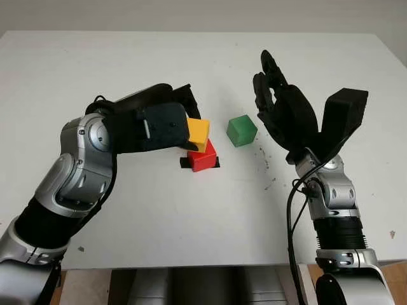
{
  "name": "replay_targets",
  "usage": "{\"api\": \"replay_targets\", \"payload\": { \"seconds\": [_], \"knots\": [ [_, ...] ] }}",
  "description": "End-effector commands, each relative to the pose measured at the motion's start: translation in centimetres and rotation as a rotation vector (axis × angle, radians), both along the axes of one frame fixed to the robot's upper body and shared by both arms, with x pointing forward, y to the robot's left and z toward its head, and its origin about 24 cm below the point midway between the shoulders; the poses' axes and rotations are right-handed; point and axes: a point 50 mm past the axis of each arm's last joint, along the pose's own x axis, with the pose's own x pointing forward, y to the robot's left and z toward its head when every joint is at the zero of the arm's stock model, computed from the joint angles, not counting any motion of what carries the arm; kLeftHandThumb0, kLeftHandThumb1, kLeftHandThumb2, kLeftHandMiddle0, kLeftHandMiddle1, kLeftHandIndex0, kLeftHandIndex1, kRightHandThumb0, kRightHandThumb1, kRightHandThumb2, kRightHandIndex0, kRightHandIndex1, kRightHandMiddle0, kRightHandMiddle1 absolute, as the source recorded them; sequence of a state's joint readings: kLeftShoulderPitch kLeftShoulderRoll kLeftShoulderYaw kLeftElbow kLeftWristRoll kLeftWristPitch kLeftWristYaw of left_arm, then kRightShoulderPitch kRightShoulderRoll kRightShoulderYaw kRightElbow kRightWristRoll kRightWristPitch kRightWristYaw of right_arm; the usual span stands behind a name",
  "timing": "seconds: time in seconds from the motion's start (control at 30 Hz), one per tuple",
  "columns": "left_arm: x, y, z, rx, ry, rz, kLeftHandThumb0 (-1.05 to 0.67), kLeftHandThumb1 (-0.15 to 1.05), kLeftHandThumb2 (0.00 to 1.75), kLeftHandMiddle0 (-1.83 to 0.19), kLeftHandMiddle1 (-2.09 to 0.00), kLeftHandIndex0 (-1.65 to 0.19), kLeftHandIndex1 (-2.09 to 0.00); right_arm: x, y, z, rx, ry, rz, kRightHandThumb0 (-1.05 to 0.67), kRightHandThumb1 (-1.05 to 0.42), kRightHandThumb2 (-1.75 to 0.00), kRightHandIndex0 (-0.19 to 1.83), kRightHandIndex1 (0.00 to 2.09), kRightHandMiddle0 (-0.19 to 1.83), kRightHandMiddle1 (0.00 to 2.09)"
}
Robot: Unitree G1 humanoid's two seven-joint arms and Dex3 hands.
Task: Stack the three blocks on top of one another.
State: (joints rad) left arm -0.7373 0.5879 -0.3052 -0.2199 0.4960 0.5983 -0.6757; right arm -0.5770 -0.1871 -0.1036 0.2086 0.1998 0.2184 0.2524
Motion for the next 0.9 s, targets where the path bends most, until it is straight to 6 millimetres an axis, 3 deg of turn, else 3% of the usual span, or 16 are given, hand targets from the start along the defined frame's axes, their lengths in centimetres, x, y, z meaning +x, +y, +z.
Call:
{"api": "replay_targets", "payload": {
  "seconds": [0.0, 0.7, 0.87],
  "knots": [
    [0.1, -0.4, 1.0, 0.003, -0.027, -0.018, -0.34, 1.04, 0.15, -0.27, -0.11, -0.26, -2.09, -0.2, 0.2, 0.0, 0.007, -0.008, 0.001, -0.62, -1.05, -0.65, -0.19, 0.0, -0.19, 0.0],
    [0.9, -0.7, 0.4, -0.139, 0.095, 0.044, -0.4, 1.04, 0.12, -0.26, -0.08, -0.47, -2.09, -0.4, 0.4, -0.5, 0.025, 0.01, -0.009, -0.64, -1.05, -0.65, -0.19, 0.0, -0.19, 0.0],
    [1.2, -0.8, 0.1, -0.18, 0.114, 0.053, -0.38, 1.04, 0.11, -0.27, -0.07, -0.44, -2.07, -0.5, 0.3, -0.6, 0.023, 0.007, -0.01, -0.64, -1.05, -0.64, -0.19, 0.0, -0.19, 0.0]
  ]
}}
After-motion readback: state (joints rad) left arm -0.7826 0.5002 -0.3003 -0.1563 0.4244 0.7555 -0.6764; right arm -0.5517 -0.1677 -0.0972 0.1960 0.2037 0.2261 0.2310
